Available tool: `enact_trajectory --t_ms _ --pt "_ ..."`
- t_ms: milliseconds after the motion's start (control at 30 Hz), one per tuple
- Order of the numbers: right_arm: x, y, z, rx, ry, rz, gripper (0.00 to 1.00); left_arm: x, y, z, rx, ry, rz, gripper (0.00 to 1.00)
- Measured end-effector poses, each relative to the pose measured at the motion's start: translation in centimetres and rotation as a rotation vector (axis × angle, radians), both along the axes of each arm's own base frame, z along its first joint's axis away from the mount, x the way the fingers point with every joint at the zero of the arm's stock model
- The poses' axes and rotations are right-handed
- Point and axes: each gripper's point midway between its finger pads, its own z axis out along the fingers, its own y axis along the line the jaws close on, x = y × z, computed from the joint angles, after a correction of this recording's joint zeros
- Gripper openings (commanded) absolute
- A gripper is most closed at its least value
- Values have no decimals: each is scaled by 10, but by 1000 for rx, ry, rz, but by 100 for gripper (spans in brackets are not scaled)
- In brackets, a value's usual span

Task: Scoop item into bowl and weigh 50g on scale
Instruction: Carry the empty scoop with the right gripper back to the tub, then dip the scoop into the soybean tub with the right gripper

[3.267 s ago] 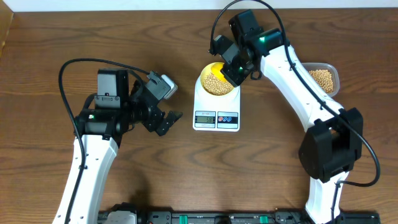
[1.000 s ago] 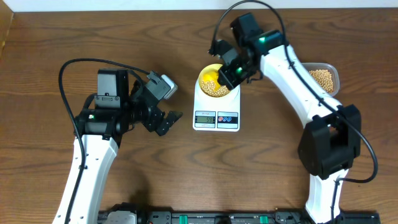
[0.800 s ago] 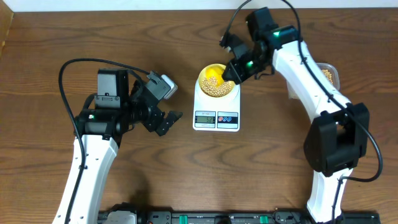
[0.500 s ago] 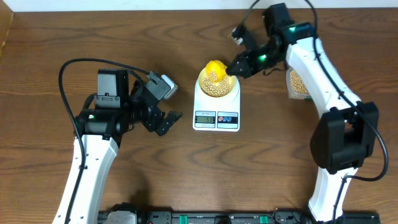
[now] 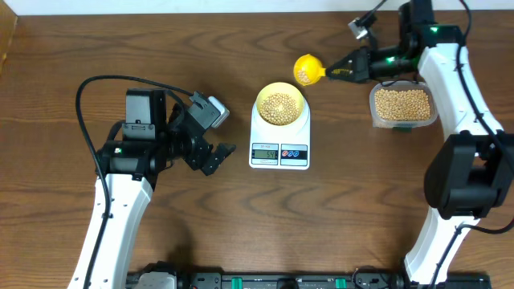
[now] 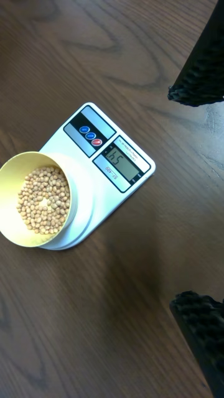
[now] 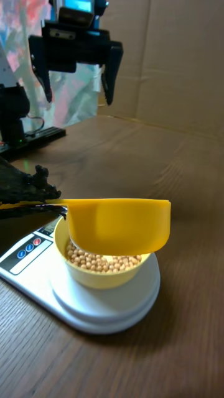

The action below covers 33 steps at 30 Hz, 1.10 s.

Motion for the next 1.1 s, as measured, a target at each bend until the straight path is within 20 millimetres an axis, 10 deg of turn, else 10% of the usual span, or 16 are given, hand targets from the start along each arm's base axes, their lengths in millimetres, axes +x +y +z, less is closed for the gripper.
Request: enact_trajectory --t_ms 633,1100 --pt "-17 -125 17 13 80 -229 1 0 0 0 0 0 0 97" --pt "-32 -194 -29 -317 160 -327 1 0 0 0 0 0 0 98"
